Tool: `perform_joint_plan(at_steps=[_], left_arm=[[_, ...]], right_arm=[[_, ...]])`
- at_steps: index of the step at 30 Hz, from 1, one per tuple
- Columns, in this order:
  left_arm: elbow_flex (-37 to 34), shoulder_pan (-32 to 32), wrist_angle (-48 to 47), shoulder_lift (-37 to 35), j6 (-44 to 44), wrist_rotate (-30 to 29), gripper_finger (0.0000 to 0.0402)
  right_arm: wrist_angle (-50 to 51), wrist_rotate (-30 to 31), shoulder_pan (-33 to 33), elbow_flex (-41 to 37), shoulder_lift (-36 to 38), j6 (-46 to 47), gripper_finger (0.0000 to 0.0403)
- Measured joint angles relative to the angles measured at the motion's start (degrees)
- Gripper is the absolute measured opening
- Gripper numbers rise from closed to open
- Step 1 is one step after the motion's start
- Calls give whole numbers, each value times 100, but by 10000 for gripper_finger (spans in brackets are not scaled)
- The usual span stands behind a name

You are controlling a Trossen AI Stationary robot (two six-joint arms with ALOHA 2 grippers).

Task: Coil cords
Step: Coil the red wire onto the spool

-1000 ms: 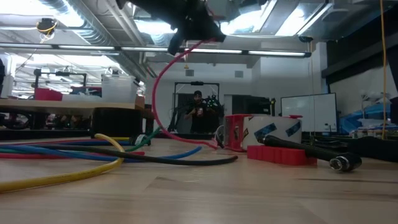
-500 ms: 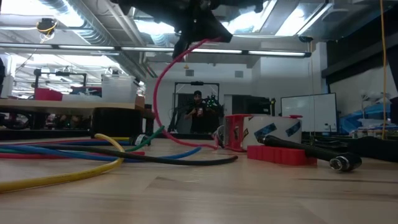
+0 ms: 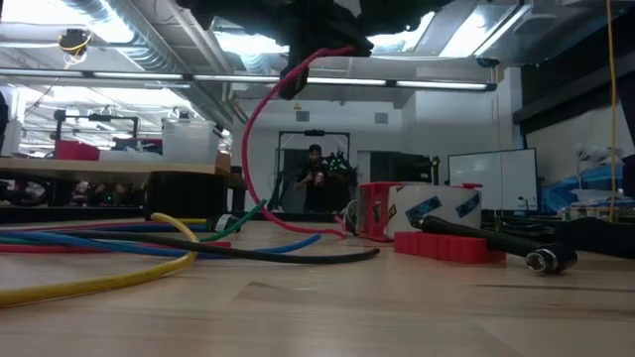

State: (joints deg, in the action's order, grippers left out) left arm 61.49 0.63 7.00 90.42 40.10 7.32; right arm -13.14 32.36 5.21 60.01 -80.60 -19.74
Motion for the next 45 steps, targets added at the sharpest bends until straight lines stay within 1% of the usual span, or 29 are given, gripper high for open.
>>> perform_joint_plan(at_steps=[2,7,14,17,22,26,32,38,45], left_arm=[[0,34,-7,-9,74,212,1],[0,95,-3,-95,206,465,1],[30,191,14,-95,339,737,1],[31,245,6,-97,434,753,1],[31,327,26,-97,516,731,1],[33,351,376,-100,526,712,1],[33,382,530,-107,622,745,1],[34,291,-40,-113,654,749,1],[35,285,-188,-113,780,755,1]], right_arm=[[242,2,0,0,-2,-24,3],[625,-10,0,4,-2,-27,3],[800,-537,11,11,-2,-31,3],[1022,-711,15,11,-2,-23,3],[1197,-752,11,11,-98,-13,3],[1253,-775,9,11,-235,-1,3],[1327,-796,5,11,-293,-3,3],[1282,-582,7,11,-256,-3,3],[1291,-640,7,11,-256,-5,3]])
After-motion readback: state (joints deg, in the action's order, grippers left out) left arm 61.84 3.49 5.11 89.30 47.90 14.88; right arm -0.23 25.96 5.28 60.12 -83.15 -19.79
